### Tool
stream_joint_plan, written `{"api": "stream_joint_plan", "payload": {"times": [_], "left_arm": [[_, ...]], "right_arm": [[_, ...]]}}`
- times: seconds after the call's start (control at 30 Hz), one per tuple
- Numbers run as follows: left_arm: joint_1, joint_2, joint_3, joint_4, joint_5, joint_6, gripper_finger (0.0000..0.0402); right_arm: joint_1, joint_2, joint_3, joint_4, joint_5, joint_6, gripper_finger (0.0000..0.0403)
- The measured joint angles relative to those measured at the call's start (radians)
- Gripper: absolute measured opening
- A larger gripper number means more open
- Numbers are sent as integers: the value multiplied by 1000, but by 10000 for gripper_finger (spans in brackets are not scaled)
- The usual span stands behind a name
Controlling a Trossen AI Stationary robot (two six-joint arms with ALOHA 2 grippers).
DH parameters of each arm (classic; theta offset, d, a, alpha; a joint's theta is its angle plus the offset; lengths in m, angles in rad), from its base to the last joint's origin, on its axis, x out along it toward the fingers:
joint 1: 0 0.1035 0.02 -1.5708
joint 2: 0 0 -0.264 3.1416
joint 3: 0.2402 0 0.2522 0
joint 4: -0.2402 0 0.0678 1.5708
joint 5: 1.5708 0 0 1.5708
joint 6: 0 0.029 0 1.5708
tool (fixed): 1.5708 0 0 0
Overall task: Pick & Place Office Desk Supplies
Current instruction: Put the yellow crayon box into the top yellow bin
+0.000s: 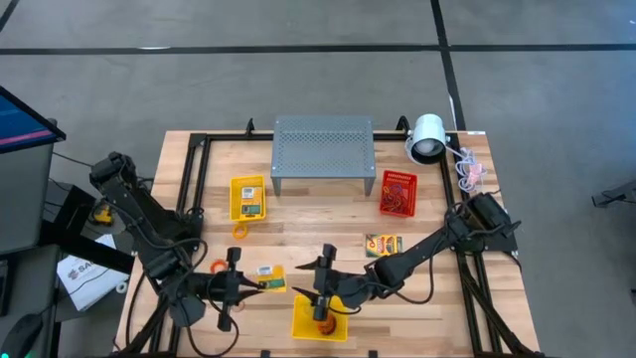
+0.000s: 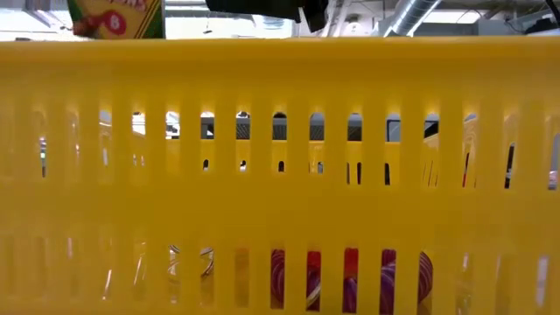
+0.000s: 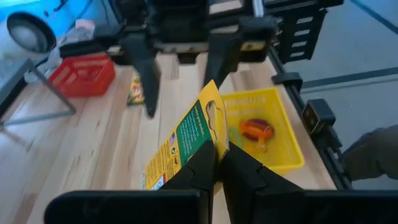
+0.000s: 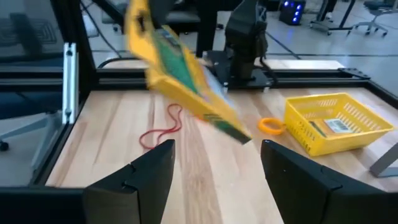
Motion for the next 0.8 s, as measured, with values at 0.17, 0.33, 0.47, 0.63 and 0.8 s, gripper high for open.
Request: {"api": "stream_joint_plan", "payload": {"times": [0.17,0.33,0.47,0.63,0.8], "left_arm": [[0,0,0,27,11,15,10],[0,0,0,70,12,55,10],[7,0,0,100,14,89,10],[35,0,0,112,41,96,10],[57,0,0,144,70,136,10]], "right_arm": [[-6,0,0,86,-4,-63,234],[-2,0,0,128,-11,-103,234],[-11,0,0,143,-49,-105,234],[-12,0,0,194,-79,-146,234],[-18,0,0,198,-97,-147,234]]}}
